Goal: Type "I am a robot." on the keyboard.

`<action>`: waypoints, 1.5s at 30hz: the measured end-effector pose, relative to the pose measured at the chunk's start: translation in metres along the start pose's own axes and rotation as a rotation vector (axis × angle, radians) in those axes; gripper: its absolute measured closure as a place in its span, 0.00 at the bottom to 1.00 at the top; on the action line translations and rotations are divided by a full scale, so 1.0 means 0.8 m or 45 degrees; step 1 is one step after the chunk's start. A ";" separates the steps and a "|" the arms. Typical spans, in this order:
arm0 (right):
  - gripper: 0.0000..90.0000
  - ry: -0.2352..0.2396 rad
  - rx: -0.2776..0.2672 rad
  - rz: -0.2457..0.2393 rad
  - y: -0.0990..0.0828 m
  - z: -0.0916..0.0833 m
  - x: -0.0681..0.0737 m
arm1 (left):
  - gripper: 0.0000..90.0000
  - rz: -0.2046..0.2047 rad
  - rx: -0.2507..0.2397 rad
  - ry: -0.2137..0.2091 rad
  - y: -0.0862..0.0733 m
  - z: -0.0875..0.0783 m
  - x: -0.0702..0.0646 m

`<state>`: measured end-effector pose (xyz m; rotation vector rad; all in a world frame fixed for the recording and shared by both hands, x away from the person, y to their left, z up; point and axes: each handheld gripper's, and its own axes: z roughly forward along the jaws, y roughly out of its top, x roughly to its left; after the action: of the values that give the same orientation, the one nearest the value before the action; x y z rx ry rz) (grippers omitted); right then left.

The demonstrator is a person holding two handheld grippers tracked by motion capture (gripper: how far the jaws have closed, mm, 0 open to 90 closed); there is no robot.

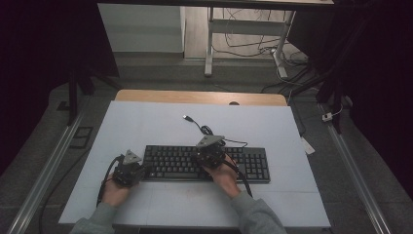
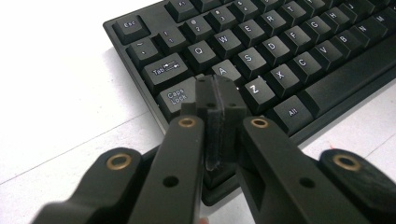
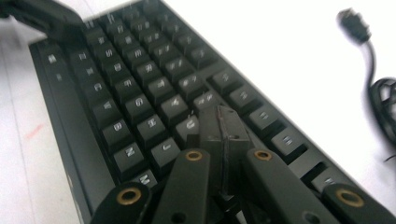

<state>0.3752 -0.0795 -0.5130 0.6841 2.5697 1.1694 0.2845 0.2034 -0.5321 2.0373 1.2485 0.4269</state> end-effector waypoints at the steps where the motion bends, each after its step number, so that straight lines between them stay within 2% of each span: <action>1: 1.00 0.002 -0.041 0.009 0.001 -0.007 -0.001 | 0.99 -0.001 -0.003 0.002 0.000 0.000 0.000; 5: 1.00 0.012 -0.064 0.014 0.001 -0.015 -0.003 | 0.99 0.000 -0.022 0.002 0.000 -0.003 0.000; 8: 0.99 0.043 -0.069 -0.001 -0.003 -0.019 -0.005 | 0.99 -0.005 -0.028 0.000 0.000 -0.003 0.001; 10: 0.85 0.053 -0.079 0.011 -0.006 -0.023 -0.007 | 0.97 -0.010 -0.056 -0.008 0.001 -0.006 0.001; 13: 0.73 0.052 -0.101 0.035 -0.008 -0.029 -0.010 | 0.85 -0.013 -0.090 -0.017 0.001 -0.009 0.001; 19: 0.61 0.067 -0.114 0.046 -0.013 -0.036 -0.012 | 0.61 -0.038 -0.124 -0.007 0.001 -0.012 0.002; 25: 0.58 0.083 -0.119 0.054 -0.021 -0.049 -0.013 | 0.48 -0.047 -0.126 -0.001 0.001 -0.014 0.002; 30: 0.56 0.070 -0.109 0.071 -0.032 -0.065 -0.018 | 0.42 -0.066 -0.125 -0.026 0.001 -0.016 0.004; 43: 0.54 0.024 -0.121 0.097 -0.061 -0.101 -0.028 | 0.30 -0.074 -0.127 -0.079 0.005 -0.022 0.006; 45: 0.54 0.015 -0.115 0.092 -0.064 -0.104 -0.030 | 0.28 -0.059 -0.121 -0.087 0.007 -0.024 0.005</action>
<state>0.3471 -0.1744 -0.4969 0.7578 2.5032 1.3063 0.2789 0.2127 -0.5153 1.9235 1.2090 0.3845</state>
